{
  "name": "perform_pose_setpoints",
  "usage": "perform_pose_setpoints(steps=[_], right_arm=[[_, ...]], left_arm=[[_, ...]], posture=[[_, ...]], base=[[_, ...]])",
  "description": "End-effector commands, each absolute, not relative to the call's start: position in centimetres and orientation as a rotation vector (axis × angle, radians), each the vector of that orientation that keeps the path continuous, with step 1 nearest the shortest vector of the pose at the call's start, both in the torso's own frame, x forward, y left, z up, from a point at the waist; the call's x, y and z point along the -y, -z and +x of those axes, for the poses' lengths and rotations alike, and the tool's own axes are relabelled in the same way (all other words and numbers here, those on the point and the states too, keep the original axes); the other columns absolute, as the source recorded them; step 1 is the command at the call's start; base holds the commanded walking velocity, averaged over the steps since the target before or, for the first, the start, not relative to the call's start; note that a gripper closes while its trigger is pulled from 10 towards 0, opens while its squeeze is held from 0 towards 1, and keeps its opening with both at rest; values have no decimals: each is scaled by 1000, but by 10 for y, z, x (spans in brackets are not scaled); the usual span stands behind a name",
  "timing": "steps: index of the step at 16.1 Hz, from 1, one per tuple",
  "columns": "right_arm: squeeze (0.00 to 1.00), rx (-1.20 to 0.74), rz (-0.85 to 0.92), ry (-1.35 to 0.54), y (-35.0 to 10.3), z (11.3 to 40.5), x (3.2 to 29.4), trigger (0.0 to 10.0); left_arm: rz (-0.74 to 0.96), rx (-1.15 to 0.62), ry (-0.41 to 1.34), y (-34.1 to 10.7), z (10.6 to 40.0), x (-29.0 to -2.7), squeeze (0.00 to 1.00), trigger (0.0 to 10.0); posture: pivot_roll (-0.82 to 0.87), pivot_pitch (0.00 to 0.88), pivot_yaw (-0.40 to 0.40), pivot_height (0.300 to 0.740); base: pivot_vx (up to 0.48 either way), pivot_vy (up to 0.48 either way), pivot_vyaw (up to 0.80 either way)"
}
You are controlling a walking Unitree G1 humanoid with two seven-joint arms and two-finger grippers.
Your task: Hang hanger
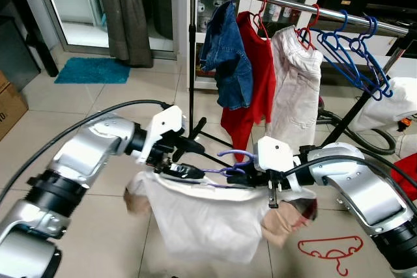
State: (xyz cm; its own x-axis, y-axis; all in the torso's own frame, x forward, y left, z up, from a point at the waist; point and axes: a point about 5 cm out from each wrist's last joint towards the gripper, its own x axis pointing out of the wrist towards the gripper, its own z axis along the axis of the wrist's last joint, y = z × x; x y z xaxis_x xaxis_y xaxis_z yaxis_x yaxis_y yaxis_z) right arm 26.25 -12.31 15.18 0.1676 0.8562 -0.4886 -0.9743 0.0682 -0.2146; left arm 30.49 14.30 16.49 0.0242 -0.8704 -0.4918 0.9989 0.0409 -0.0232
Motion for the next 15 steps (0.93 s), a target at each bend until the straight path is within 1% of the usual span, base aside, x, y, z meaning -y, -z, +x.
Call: perform_pose_setpoints(steps=[1, 3, 9, 15], right_arm=[[0, -220, -584, -1419, -160, 259, 121, 10000], [0, -218, -588, -1430, -160, 257, 119, 10000], [0, -218, -591, -1434, -161, 257, 120, 10000], [0, -199, -581, -1452, -165, 257, 118, 10000]], left_arm=[[406, -427, 1537, -167, 308, -136, 0, 0], [422, -422, 1604, -168, 309, -128, 0, 0], [422, -409, 1634, -169, 314, -121, 0, 0], [418, -407, 1640, -167, 314, -119, 0, 0]], posture=[[12, 0, -22, 740], [9, 0, -18, 740], [5, 0, -17, 740], [6, 0, -23, 740]], base=[[0, 0, 0], [0, 0, 0], [0, 0, 0], [0, 0, 0]])
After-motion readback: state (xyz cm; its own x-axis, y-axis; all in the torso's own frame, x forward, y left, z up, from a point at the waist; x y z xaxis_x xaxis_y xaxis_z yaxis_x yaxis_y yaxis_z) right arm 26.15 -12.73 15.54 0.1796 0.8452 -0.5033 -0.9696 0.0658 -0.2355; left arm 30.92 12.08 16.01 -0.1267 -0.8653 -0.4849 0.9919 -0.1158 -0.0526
